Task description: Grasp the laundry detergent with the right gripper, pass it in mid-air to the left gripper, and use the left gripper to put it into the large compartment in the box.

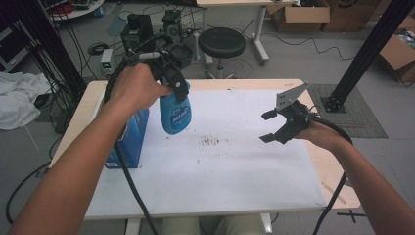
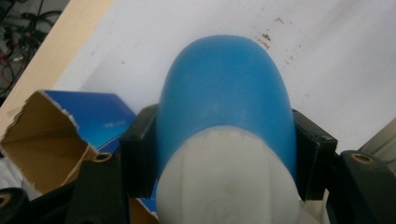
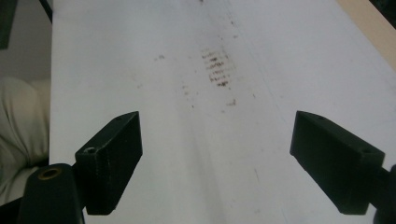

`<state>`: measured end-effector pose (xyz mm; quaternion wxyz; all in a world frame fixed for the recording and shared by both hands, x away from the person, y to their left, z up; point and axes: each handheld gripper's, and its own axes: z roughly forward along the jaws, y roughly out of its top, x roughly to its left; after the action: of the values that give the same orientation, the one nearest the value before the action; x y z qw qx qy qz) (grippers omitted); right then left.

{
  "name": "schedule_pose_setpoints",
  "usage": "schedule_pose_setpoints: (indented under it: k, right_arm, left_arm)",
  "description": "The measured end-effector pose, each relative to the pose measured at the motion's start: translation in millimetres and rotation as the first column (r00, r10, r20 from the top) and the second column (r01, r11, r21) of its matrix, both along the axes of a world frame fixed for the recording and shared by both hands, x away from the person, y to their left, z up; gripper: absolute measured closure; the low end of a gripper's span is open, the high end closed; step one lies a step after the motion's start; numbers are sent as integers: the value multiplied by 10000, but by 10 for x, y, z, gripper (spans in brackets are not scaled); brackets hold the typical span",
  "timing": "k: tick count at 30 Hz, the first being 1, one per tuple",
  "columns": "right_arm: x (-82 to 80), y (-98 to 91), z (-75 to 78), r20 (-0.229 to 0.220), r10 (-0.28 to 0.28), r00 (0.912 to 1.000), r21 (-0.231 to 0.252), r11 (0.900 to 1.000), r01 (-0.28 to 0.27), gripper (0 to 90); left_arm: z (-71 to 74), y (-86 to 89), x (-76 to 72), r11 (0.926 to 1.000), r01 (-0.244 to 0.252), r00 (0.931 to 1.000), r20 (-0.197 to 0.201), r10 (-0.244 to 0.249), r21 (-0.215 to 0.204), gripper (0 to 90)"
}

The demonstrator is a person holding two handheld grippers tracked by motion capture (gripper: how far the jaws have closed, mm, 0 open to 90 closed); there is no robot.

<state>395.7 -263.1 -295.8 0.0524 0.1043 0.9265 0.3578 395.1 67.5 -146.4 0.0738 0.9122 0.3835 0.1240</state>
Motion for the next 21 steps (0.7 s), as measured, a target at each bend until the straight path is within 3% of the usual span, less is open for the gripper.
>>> schedule_pose_setpoints:
  k: [3, 4, 6, 8, 9, 12, 15, 16, 17, 18, 20, 21]
  right_arm:
    - [3, -33, 25, -25, -25, 10000, -321, 9995, 24, 167]
    - [5, -74, 39, -56, -55, 10000, -816, 9967, 51, 167]
    - [2, -106, 45, -69, -125, 9999, -1191, 9928, 116, 162]
    - [2, -121, 48, -89, -164, 9998, -1328, 9910, 151, 162]
    - [-7, -167, 68, -166, -217, 9996, -1689, 9855, 186, 167]
    - [-31, -211, 87, -155, -203, 9997, -1874, 9821, 171, 172]
    - [-52, -253, 96, -138, -216, 9997, -2000, 9796, 184, 175]
    - [-58, -267, 99, -137, -170, 9998, -2042, 9788, 138, 180]
    - [-58, -267, 99, -137, -170, 9998, -2042, 9788, 138, 180]
    - [-61, -283, 100, -118, -85, 9999, -2220, 9750, 57, 181]
    - [-59, -291, 98, -158, -45, 9999, -2436, 9699, 5, 180]
    - [-54, -292, 96, -139, 18, 9999, -2502, 9682, -52, 180]
  left_arm:
    - [53, 22, 14, 9993, -365, 9993, 6, 365, -29, 383]
    - [120, 58, 32, 9969, -780, 9970, -2, 780, -48, 383]
    - [167, 89, 46, 9945, -1048, 9945, 3, 1048, -33, 383]
    - [205, 119, 58, 9912, -1326, 9912, -8, 1326, -52, 384]
    - [239, 158, 70, 9860, -1666, 9860, -38, 1666, -97, 384]
    - [281, 227, 92, 9760, -2175, 9758, -239, 2172, -111, 384]
    - [344, 311, 111, 9563, -2918, 9560, -364, 2911, -180, 384]
    - [358, 329, 112, 9517, -3066, 9514, -379, 3057, -192, 384]
    - [358, 329, 112, 9517, -3066, 9514, -379, 3057, -192, 384]
    - [404, 389, 115, 9363, -3506, 9361, -358, 3499, -178, 384]
    - [444, 454, 117, 9177, -3965, 9178, -338, 3956, -263, 384]
    - [444, 454, 117, 9177, -3965, 9178, -338, 3956, -263, 384]
